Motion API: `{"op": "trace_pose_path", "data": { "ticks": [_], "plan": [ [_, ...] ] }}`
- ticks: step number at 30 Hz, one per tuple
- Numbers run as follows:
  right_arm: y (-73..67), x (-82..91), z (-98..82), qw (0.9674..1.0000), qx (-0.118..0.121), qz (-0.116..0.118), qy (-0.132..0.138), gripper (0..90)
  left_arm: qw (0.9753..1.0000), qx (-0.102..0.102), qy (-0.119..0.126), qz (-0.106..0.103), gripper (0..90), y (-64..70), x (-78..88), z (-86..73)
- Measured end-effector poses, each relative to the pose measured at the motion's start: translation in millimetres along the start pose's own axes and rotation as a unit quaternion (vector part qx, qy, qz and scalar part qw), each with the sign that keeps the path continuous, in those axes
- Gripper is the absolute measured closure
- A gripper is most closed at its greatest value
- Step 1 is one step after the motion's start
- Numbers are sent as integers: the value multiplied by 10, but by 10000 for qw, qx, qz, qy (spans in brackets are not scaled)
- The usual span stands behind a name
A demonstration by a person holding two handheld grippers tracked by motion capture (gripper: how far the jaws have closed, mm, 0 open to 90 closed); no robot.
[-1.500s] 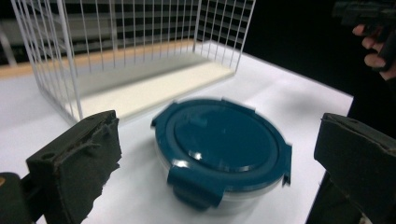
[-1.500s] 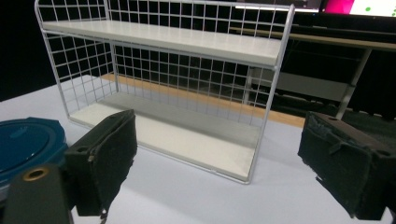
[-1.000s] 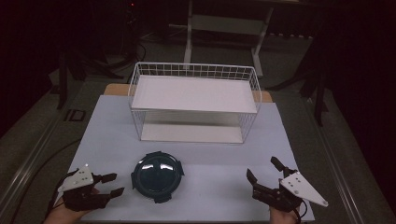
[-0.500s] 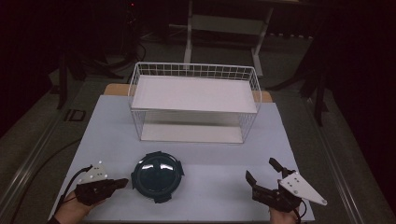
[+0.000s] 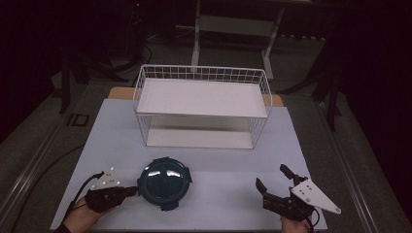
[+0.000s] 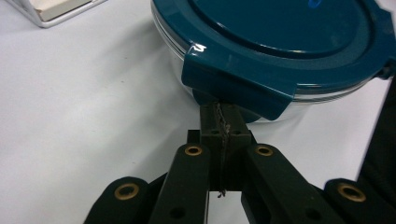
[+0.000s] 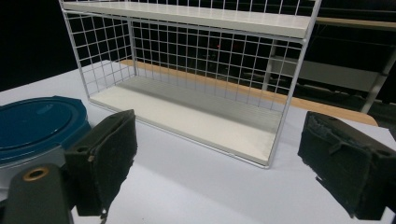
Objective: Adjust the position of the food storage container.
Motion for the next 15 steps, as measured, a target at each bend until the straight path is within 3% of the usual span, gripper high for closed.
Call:
{"op": "trace_pose_path", "data": {
  "ticks": [11, 15],
  "plan": [
    [-6, -1, 4, 10000, -3, 15, -3, 113, 9998, -96, -135, 81, 897, -107, -129, 158],
    [-5, -3, 1, 10000, -17, 31, -23, 113, 9999, -23, -110, 58, 897, -163, -180, 185]
  ]
}}
Point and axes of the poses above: each handheld gripper's, and its own axes: x roughly backward along the jaws, z roughly out of its top, y roughly to its right, the point moved 5 cm from there along -x, roughly forward along the jaws, and after that the axes turned 3 degrees about -z, right-handed, at the moved point
